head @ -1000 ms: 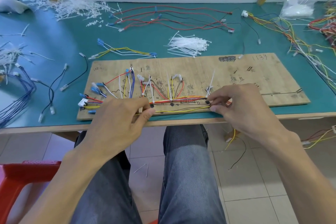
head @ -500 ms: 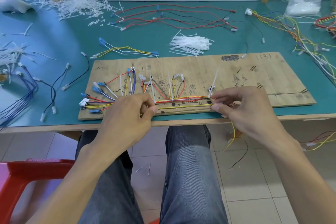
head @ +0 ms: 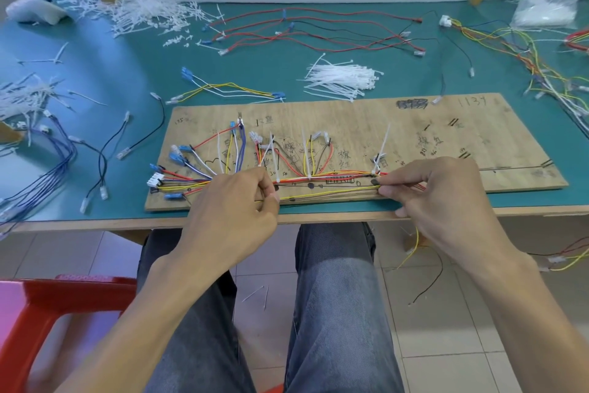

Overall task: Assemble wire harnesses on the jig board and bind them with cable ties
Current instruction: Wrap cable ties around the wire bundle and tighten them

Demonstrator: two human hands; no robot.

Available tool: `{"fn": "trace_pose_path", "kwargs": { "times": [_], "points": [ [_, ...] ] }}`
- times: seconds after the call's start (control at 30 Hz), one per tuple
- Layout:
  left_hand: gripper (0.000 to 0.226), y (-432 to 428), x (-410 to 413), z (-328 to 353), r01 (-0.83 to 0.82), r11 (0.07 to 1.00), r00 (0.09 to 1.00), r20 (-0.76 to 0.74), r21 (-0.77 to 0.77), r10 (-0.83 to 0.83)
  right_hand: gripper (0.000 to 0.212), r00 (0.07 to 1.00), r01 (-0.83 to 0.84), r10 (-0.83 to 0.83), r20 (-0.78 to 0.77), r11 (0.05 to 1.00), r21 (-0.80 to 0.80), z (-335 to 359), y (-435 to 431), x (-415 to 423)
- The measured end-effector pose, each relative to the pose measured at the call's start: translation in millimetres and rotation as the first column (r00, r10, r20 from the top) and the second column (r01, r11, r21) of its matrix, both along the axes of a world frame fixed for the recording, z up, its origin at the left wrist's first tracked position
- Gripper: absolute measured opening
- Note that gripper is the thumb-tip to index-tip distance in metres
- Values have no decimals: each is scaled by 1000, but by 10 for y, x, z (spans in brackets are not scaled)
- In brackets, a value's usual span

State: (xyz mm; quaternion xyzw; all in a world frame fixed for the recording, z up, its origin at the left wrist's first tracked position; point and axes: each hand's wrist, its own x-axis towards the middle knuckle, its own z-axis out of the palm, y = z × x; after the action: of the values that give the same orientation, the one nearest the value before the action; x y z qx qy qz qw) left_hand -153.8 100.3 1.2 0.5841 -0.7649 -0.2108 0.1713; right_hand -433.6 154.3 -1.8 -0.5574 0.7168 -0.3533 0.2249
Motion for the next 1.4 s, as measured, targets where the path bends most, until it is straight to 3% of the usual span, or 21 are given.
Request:
{"fn": "trace_pose_path", "kwargs": {
  "times": [0.1,0.5,0.67,0.77,0.93,1.07,1.13,1.27,1.33,1.4],
  "points": [
    [18,43,-44,-8,-40,997,999,21,-59,41,14,985,-65,61,-161,998,-21,43,-18,30],
    [37,25,-79,-96,-90,988,993,59,-129,98,16,902,-75,120,-415,990,123,129,-80,7],
    [36,15,-77,-112,-101,987,994,39,-128,107,18,807,-145,201,-555,979,144,169,-71,-12],
    [35,-3,-66,-126,-126,988,992,-6,-87,126,20,746,-280,271,-608,956,82,162,-13,-31],
    [34,-24,-50,-149,-152,987,986,-77,-54,148,3,855,-273,196,-481,957,-95,114,51,-123],
    [33,-34,-38,-147,-163,987,981,-111,-19,160,7,799,-323,204,-566,939,-117,90,40,-111],
    [33,-50,-34,-150,-162,987,981,-111,-5,161,11,821,-311,228,-523,947,-75,125,16,-136],
    [34,-79,-34,-159,-161,986,982,-99,34,163,11,973,-224,216,-78,969,-106,304,-192,-282],
    [34,-80,-35,-164,-166,986,982,-90,34,168,20,996,-88,90,1,981,-172,371,-489,-348],
    [34,-72,-39,-164,-172,985,980,-91,33,174,22,1000,-10,9,-7,991,-132,379,-900,-374]
  ]
}}
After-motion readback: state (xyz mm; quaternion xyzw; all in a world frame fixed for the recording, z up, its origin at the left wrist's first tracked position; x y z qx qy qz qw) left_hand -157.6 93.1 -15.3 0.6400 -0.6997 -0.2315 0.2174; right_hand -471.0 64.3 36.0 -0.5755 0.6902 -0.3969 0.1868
